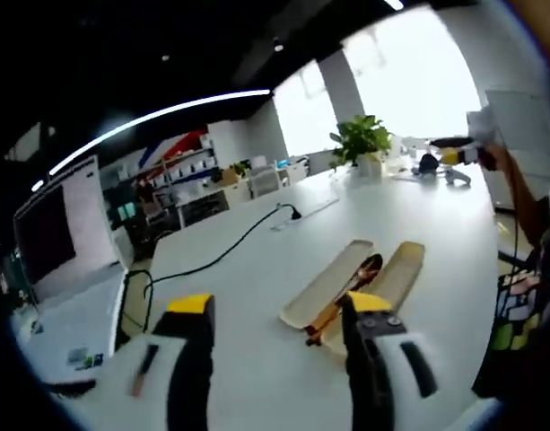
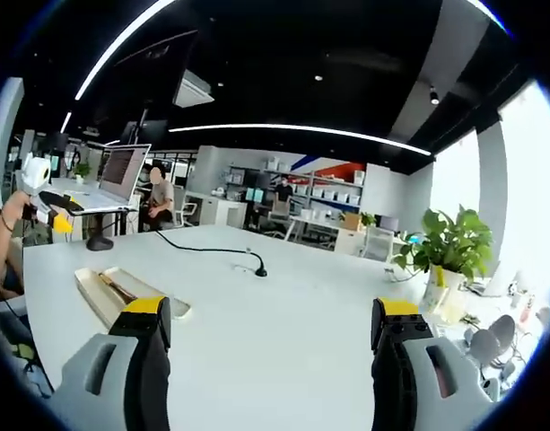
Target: Arrange the utensils inside the cutlery case until each visible utensil rests in its matching compartment.
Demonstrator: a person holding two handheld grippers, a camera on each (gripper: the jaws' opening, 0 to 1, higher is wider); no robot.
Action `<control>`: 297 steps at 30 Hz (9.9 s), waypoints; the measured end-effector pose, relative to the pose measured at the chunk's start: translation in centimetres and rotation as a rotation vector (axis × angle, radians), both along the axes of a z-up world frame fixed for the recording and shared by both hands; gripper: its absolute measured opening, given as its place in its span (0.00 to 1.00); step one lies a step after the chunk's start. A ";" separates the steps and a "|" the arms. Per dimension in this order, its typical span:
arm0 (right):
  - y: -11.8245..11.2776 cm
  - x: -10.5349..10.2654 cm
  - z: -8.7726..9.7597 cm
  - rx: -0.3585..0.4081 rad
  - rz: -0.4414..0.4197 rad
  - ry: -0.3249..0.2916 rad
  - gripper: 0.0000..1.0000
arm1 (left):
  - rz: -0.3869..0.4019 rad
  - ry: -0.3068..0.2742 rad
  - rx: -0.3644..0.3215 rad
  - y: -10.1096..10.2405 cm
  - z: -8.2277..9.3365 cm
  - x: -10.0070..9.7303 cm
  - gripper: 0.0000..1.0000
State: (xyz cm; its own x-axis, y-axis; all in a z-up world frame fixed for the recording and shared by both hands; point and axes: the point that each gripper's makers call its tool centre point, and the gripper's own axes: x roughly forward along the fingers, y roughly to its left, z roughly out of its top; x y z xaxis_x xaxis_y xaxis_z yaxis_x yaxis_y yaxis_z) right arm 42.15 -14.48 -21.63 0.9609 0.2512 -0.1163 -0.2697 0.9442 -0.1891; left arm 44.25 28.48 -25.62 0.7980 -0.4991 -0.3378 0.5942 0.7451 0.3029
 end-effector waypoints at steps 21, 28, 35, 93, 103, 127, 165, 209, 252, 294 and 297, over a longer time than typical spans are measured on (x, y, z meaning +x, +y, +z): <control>7.0 3.0 -1.7 -0.153 0.285 0.176 0.83 | -0.276 0.170 0.388 -2.0 -5.3 3.1 0.45; 8.9 4.5 -3.8 -0.244 0.368 0.257 0.73 | -0.359 0.254 0.453 -2.7 -7.8 2.8 0.45; 11.1 5.2 -5.8 -0.298 0.466 0.337 0.66 | -0.373 0.306 0.507 -2.1 -9.5 3.4 0.41; 19.2 3.6 -16.4 -0.678 0.923 0.786 0.17 | -0.562 0.712 0.699 -3.9 -12.6 1.5 0.10; 19.5 3.7 -16.7 -0.747 0.910 0.824 0.02 | -0.572 0.744 0.590 -3.9 -12.5 1.7 0.10; 20.2 2.6 -14.2 -0.799 0.903 0.751 0.00 | -0.511 0.670 0.483 -2.9 -10.0 2.7 0.05; 18.6 -2.4 -13.6 -0.625 0.952 0.796 0.01 | -0.607 0.756 0.613 -4.9 -10.0 -3.1 0.04; 19.6 -3.1 -14.0 -0.546 0.956 0.880 0.02 | -0.525 0.767 0.521 -4.4 -9.8 -2.6 0.06; 20.4 -0.8 -13.6 -0.503 0.924 0.822 0.07 | -0.465 0.698 0.441 -4.3 -9.5 -0.7 0.14; 21.1 2.2 -16.5 -0.636 0.912 0.842 0.08 | -0.407 0.702 0.611 -5.2 -11.6 1.7 0.19; 20.9 2.8 -16.3 -0.635 0.900 0.848 0.08 | -0.410 0.699 0.616 -5.2 -11.6 1.8 0.20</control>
